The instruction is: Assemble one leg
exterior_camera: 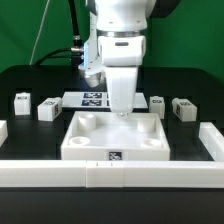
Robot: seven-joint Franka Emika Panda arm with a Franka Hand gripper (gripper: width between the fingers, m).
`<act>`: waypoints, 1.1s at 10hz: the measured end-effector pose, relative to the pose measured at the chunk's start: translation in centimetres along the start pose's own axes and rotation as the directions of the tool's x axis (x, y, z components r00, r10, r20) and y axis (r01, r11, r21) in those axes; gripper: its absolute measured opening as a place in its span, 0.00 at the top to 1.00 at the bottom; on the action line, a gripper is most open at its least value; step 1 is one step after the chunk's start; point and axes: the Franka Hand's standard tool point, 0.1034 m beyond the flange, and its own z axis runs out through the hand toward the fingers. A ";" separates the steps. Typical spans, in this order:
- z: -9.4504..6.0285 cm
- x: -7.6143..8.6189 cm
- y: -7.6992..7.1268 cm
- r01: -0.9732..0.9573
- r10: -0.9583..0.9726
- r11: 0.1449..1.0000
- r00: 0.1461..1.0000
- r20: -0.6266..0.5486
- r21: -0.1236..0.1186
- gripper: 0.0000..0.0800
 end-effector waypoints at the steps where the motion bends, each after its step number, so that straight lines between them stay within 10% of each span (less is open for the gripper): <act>1: 0.0 1.3 0.5 0.066 -0.067 0.998 0.998 -0.007 -0.019 0.93; 7: 0.0 6.4 2.7 0.008 -0.010 0.999 1.000 -0.030 -0.046 0.93; 11: 0.0 6.7 2.8 -0.037 0.036 0.998 0.999 -0.031 -0.046 0.93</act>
Offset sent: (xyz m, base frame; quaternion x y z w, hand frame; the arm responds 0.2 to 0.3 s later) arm 0.0141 0.0307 -0.0192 0.0085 0.0078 0.0221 0.9997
